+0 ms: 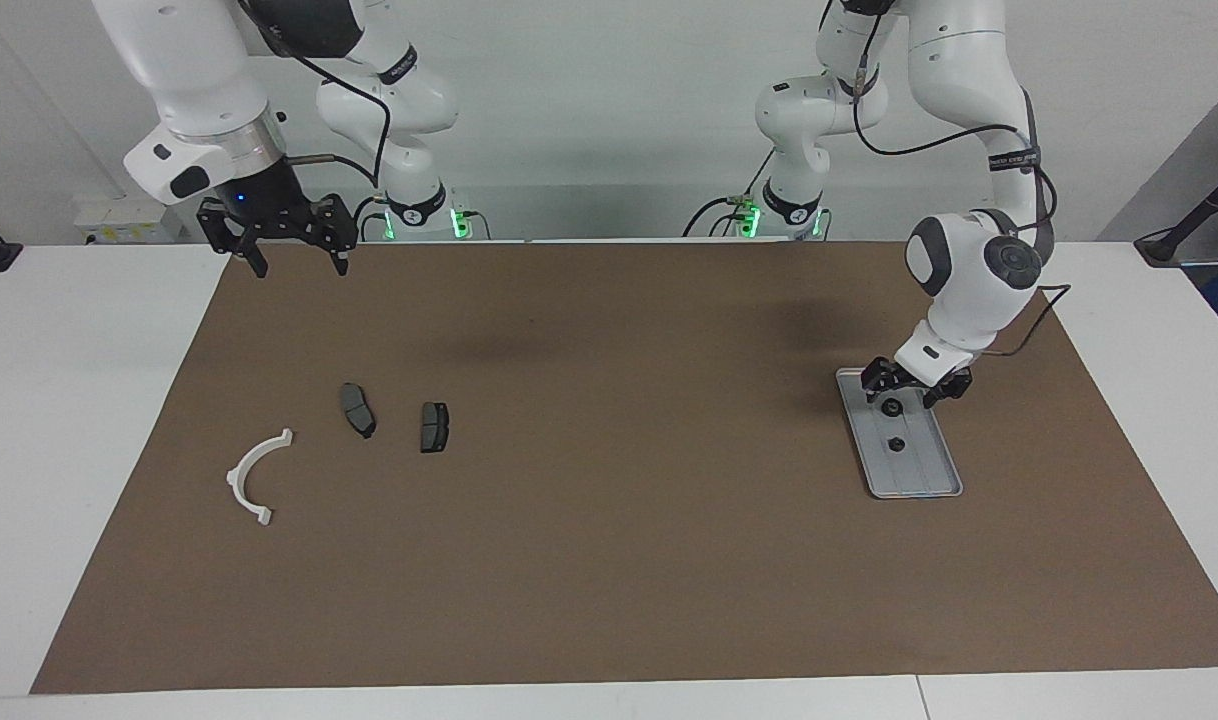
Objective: Place bearing gear from tray to pile
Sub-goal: 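Reach the left gripper down to the tray and grasp a black gear, then carry the gear toward the table center while the right gripper approaches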
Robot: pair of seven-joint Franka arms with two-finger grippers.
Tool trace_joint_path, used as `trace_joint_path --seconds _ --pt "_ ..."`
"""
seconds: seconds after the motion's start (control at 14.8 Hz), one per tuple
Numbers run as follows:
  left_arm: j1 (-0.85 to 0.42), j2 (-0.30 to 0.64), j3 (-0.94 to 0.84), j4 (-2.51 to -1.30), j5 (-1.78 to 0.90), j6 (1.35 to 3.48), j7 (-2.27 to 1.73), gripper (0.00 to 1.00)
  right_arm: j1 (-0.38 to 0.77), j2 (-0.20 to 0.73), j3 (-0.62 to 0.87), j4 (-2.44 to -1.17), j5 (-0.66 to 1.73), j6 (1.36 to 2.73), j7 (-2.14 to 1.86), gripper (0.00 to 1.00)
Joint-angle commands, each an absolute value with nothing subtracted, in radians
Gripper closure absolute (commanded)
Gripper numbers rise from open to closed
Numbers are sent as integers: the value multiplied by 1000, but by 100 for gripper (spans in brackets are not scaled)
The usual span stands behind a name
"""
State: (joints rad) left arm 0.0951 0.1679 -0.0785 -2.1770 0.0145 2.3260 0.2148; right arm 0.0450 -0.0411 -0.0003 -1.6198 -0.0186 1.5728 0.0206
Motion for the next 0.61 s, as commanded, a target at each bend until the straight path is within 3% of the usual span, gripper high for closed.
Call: trace_joint_path --seconds 0.0,0.13,0.54 --pt "95 164 -74 -2204 3 2362 215 3 38 -57 3 -1634 8 1591 35 0" --pt "95 166 -74 -2212 3 2376 203 4 41 -63 5 -1652 29 1604 38 0" --pt "92 190 -74 -2215 2 2414 160 4 100 -49 5 -1827 37 1824 99 0"
